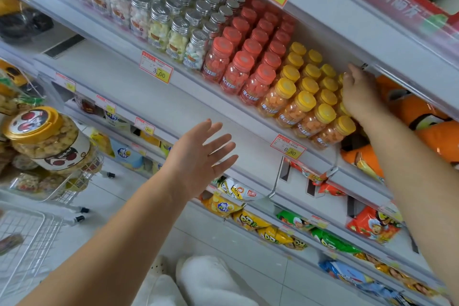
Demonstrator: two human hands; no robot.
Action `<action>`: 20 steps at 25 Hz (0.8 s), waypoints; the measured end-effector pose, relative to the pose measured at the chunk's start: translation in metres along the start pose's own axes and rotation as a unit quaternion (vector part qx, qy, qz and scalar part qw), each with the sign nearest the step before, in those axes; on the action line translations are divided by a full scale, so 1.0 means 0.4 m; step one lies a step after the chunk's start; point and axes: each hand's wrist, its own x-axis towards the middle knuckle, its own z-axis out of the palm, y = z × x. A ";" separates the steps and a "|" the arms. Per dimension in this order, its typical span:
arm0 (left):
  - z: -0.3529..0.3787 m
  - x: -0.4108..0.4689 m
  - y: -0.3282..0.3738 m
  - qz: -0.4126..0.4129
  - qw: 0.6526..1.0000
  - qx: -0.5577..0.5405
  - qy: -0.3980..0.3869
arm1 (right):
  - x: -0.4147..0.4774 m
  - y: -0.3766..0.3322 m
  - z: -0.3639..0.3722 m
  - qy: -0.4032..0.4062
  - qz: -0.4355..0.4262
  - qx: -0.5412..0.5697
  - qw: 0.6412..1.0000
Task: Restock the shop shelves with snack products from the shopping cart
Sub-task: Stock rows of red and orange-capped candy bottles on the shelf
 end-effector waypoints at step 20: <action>-1.083 -0.386 0.180 0.096 0.862 -0.271 0.417 | -0.843 -0.763 0.932 -0.469 -0.319 -0.012 0.823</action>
